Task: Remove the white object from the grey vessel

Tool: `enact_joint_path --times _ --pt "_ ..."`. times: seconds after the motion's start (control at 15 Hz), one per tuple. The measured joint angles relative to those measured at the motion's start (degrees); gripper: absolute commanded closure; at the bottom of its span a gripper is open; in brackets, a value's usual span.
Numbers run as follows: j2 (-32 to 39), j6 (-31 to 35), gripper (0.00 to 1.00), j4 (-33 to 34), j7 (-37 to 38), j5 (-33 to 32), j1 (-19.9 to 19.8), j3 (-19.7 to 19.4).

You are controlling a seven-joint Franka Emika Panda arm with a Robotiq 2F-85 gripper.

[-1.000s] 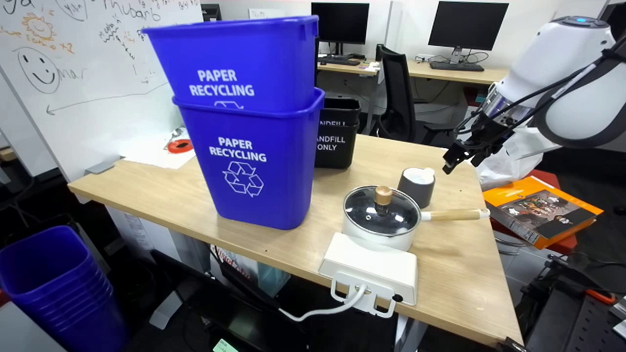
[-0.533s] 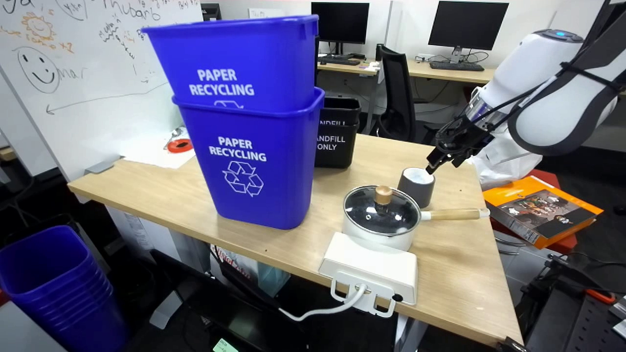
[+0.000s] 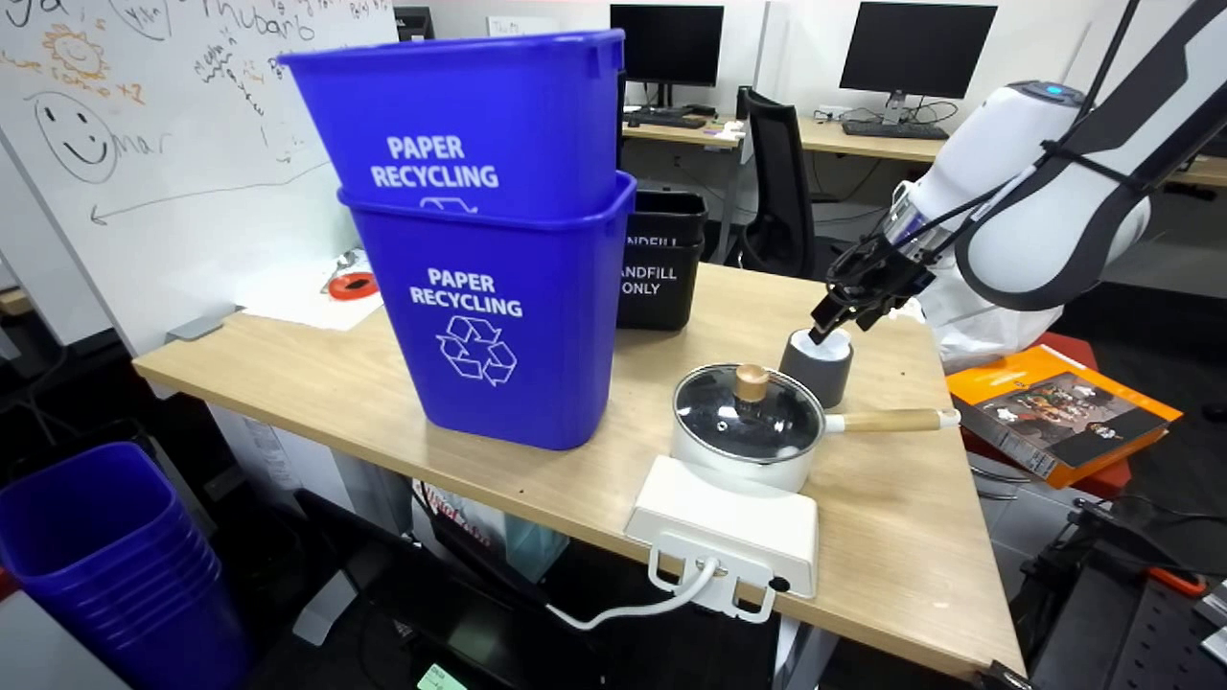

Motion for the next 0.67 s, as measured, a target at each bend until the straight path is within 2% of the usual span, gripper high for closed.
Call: enact_joint_path --times 0.47,0.6,0.67 --pt "1.55 0.05 0.02 1.86 -1.77 -0.35 -4.55 1.44" --pt "1.94 0.05 0.08 1.90 -1.76 -0.35 -5.38 2.48" --pt "2.03 0.05 0.20 1.92 -1.76 -0.35 -5.64 2.81"
